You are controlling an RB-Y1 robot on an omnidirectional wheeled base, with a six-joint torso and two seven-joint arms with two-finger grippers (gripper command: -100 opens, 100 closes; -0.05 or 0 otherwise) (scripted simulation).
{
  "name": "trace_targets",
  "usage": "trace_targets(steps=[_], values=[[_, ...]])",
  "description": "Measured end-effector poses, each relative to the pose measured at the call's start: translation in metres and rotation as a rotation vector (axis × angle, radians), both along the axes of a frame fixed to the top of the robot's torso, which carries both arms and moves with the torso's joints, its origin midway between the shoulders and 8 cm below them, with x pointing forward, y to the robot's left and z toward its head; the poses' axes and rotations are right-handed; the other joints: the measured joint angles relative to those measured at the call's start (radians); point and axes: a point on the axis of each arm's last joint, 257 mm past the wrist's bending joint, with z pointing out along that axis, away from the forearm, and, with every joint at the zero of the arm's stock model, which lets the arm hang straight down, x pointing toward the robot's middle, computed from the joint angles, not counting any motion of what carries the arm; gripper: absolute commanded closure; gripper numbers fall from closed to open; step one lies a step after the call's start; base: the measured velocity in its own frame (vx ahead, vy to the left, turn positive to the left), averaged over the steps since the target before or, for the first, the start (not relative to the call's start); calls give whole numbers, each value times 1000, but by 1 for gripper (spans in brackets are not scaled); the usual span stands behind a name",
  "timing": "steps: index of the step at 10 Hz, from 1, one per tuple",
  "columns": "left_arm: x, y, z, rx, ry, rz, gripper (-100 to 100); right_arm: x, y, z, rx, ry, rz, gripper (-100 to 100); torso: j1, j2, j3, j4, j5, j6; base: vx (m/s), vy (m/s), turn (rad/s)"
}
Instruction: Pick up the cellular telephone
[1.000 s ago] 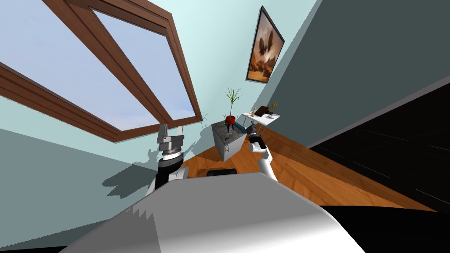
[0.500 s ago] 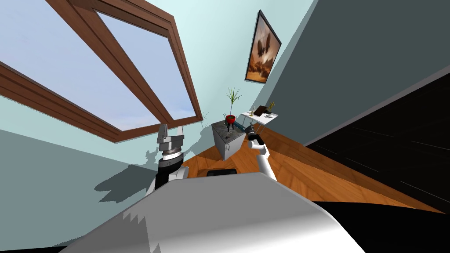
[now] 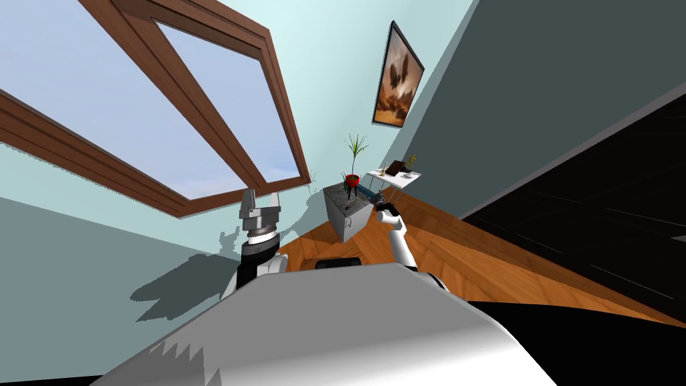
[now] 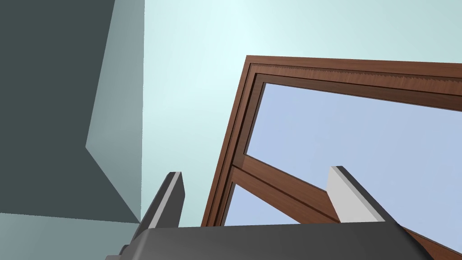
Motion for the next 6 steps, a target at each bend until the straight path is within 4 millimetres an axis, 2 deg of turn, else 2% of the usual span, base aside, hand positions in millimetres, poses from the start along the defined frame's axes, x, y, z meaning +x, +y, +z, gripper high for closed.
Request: trace_targets(steps=[3, 5, 6], values=[[0, 0, 0, 0, 0, 0, 0, 15, 2, -16, 129, 66, 0, -100, 0, 0, 0, 0, 0, 0, -35, 55, -37], [0, 0, 0, 0, 0, 0, 0, 17, 5, -33, 174, 105, -3, -100, -2, -1, -1, 0, 0, 0, -20, 29, -24], [0, 0, 0, 0, 0, 0, 0, 23, 5, -35, 213, 118, -2, -100, -2, -1, -1, 0, 0, 0, -32, 40, -31]])
